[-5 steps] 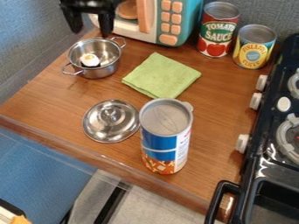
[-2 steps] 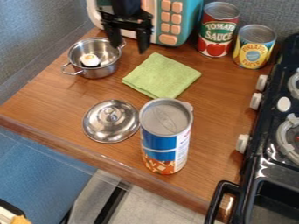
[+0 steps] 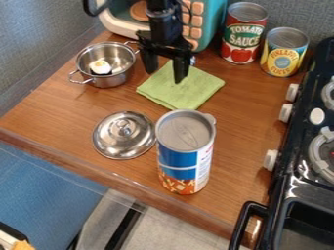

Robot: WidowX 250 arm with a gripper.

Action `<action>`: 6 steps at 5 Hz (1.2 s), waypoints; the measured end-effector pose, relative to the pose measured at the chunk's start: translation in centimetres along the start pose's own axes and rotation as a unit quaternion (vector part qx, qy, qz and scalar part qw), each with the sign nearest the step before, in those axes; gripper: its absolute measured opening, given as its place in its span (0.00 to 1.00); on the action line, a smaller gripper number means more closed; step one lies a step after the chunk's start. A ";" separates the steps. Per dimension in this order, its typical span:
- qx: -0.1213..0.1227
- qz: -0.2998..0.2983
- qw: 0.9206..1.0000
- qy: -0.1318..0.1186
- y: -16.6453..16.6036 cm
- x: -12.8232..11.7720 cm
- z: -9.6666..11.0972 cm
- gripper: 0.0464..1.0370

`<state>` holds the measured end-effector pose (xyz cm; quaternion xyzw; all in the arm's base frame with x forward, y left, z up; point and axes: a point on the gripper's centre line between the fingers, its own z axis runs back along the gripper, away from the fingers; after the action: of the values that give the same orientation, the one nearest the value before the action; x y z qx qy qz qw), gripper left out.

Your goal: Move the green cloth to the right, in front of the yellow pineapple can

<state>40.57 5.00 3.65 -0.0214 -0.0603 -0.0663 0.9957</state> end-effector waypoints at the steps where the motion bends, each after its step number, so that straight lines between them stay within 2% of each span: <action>1: 0.016 -0.008 1.000 0.001 -0.2 0.0 -1.0 0.96; 2: 0.025 -0.022 0.999 0.001 -1.2 -0.1 -1.3 0.96; 3: 0.032 -0.012 0.999 -0.002 -2.6 -0.1 -1.4 0.96; 5: 0.014 0.016 1.000 0.008 -9.4 0.9 -1.3 0.96; 6: 0.008 0.054 0.998 0.019 -10.3 1.1 -1.1 0.96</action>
<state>40.38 -5.44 3.00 -0.0152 -0.0408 -0.0124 0.9990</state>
